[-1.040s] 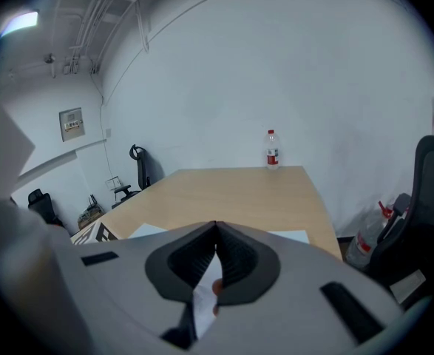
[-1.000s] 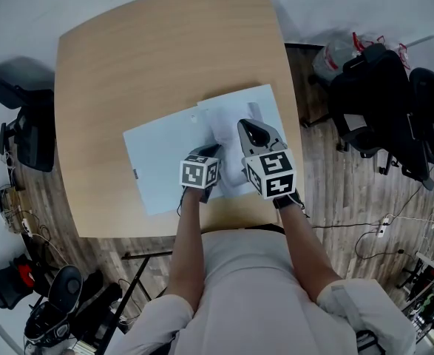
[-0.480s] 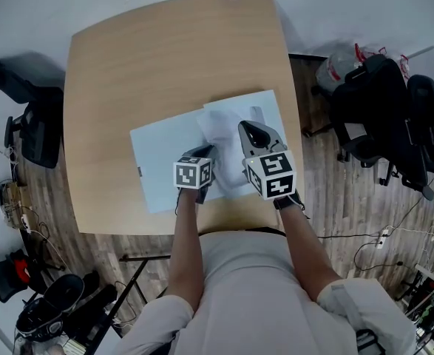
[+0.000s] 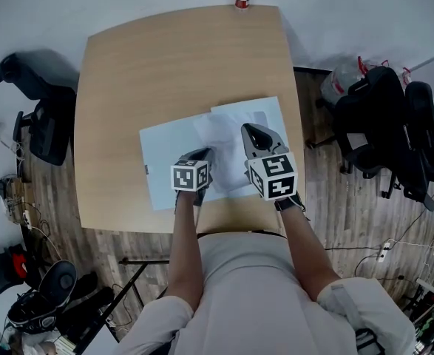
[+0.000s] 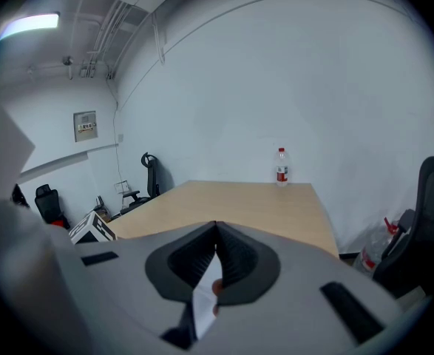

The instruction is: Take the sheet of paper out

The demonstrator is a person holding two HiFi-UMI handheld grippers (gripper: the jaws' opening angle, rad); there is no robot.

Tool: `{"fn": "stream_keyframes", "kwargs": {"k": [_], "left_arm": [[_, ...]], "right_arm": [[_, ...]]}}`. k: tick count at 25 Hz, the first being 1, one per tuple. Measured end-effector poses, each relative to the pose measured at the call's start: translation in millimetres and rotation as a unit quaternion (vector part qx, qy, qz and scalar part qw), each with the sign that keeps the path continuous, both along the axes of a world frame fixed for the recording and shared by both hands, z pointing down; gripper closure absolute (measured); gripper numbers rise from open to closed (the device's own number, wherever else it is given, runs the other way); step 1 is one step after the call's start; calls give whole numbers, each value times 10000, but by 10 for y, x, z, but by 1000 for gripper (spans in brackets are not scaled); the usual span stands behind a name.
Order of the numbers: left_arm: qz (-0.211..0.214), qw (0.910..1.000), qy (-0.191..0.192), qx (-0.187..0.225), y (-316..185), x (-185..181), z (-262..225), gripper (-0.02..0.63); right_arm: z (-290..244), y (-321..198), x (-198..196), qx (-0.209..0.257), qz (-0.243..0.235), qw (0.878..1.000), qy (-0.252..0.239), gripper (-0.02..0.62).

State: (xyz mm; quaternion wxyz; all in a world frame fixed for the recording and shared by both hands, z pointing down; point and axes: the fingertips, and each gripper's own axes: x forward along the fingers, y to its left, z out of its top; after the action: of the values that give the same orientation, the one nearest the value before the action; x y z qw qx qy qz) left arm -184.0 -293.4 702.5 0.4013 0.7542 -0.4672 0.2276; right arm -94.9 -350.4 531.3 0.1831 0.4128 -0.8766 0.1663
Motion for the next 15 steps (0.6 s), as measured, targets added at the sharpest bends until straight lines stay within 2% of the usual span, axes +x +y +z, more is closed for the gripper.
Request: {"fn": "stream_keyframes", "kwargs": {"k": [15], "left_arm": [[-463, 9973, -160, 544, 220, -194, -447, 589]], "right_arm": [[-309, 311, 137, 276, -19, 9994, -225, 583]]}}
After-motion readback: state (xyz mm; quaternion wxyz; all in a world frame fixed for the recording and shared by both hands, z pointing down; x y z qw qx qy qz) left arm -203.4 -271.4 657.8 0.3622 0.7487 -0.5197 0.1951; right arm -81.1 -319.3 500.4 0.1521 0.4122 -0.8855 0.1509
